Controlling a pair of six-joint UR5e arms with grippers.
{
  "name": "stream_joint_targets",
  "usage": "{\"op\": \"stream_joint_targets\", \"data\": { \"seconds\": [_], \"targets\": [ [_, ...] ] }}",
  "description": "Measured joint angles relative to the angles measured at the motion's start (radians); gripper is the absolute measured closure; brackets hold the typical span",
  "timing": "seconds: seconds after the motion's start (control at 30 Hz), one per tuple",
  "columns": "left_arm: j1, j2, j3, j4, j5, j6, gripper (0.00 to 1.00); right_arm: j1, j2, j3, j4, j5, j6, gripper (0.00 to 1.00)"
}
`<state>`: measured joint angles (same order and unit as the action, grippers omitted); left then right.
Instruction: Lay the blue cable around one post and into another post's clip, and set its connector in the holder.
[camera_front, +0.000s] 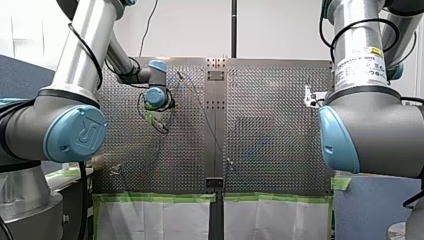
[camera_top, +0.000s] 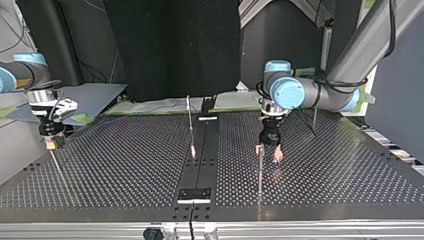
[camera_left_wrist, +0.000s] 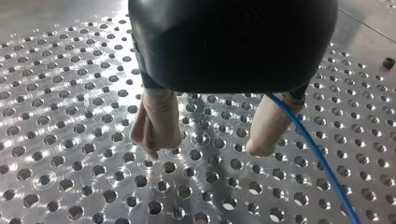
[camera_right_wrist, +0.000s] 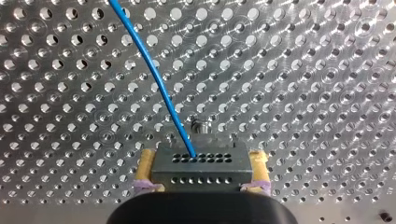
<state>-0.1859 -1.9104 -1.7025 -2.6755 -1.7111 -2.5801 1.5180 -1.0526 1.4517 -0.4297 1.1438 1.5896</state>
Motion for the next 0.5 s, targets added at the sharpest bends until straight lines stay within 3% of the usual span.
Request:
{"op": "stream_joint_targets", "data": {
  "seconds": [0.13,0.2,0.23,0.27,0.3,0.37,0.4,0.43,0.47,0.5],
  "targets": [
    [0.000,0.000,0.000,0.000,0.000,0.000,0.00,0.000,0.000,0.000,0.000,0.000,0.001,1.00],
    [0.000,0.000,0.000,0.000,0.000,0.000,0.00,0.000,0.001,0.000,0.000,0.001,-0.001,0.94],
    [0.000,0.000,0.000,-0.001,0.000,0.000,0.00,0.000,0.000,0.000,0.000,0.001,-0.002,0.80],
    [0.001,0.000,0.000,-0.001,0.000,0.000,0.00,0.000,0.001,0.000,0.000,0.001,-0.003,0.53],
    [0.001,0.000,0.000,-0.001,0.000,0.000,0.00,0.000,0.000,0.000,0.000,0.001,-0.005,0.53],
    [0.001,0.000,0.000,-0.001,0.000,0.000,0.00,0.000,0.000,0.000,0.002,0.000,-0.009,0.23],
    [0.001,0.000,0.000,-0.001,0.000,0.000,0.00,0.000,0.000,0.000,0.003,0.000,-0.011,0.23],
    [0.001,0.000,0.000,-0.001,0.000,0.000,0.00,0.000,0.001,0.001,0.003,0.000,-0.012,0.07],
    [0.001,0.000,0.000,-0.001,0.000,0.000,0.00,0.000,0.001,0.001,0.003,0.000,-0.014,0.01],
    [0.001,0.000,0.000,0.000,0.000,0.000,0.00,0.001,0.001,0.001,0.004,-0.001,-0.015,0.01]
  ]
}}
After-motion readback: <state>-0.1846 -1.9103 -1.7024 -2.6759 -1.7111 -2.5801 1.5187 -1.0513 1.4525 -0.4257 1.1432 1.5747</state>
